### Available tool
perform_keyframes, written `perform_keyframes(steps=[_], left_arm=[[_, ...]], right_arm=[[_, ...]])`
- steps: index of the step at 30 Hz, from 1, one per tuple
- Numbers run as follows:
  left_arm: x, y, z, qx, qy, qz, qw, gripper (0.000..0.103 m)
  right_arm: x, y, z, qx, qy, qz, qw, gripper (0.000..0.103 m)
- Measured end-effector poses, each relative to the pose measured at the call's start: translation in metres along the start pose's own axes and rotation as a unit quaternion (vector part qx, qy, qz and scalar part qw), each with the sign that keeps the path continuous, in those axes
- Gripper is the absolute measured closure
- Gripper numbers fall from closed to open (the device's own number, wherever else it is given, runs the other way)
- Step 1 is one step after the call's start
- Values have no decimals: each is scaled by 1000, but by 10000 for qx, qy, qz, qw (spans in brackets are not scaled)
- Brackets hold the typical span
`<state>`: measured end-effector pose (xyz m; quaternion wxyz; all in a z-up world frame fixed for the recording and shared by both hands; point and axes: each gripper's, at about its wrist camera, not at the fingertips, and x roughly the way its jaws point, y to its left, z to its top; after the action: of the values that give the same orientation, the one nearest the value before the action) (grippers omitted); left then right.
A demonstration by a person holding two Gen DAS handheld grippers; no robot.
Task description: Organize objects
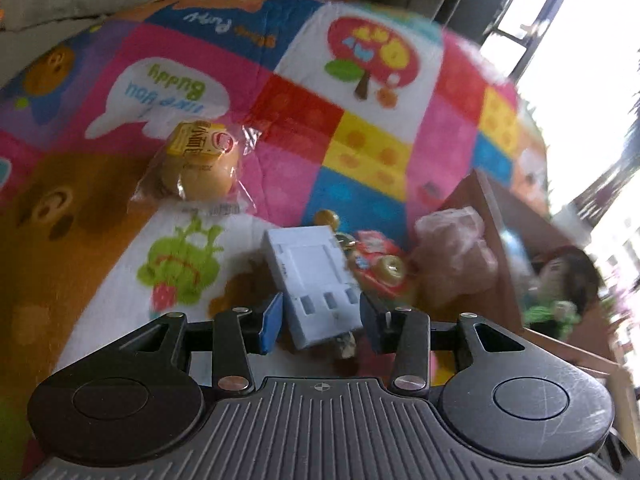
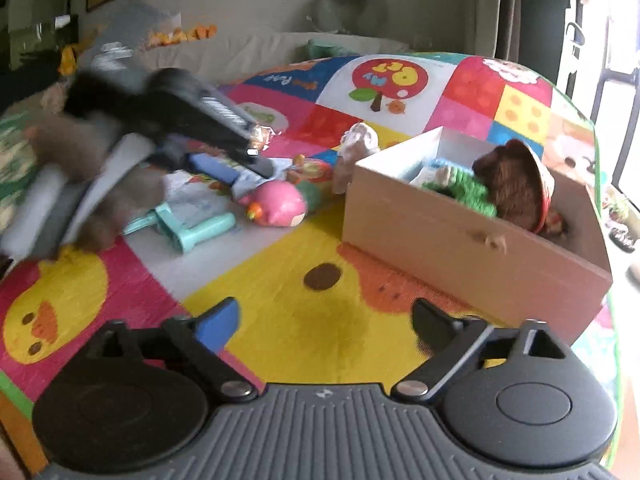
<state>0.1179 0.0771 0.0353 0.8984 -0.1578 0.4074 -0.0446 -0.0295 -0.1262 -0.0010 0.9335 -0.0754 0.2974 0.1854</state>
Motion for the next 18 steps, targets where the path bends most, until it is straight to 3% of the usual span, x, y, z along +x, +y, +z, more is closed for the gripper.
perform_keyframes(steps=[4,7,12,14,16,17,18], left_arm=[[16,-12,14,155,86,296,9994,48],[27,-22,20,381,143,442,9982,46],[31,-50,8,1501,245,788,9852,50],[31,-51,7,1536,217,826,9844,50],[32,-45,12,1298,172,839,9878,59],[33,-43,15,1211,132,869,9887,75],[33,-39,17,1140,94,908,9893,82]], right_arm=[[-8,-7,-3,264,-164,122,9994,0],[-3,-17,-3,581,-1,273,9979,0],[5,-30,-4,1048,210,382,9935,0],[6,-31,-6,1077,210,409,9931,0],[7,-29,-5,1017,239,375,9938,0],[7,-28,-5,988,254,354,9942,0],[7,-27,-6,965,263,338,9944,0]])
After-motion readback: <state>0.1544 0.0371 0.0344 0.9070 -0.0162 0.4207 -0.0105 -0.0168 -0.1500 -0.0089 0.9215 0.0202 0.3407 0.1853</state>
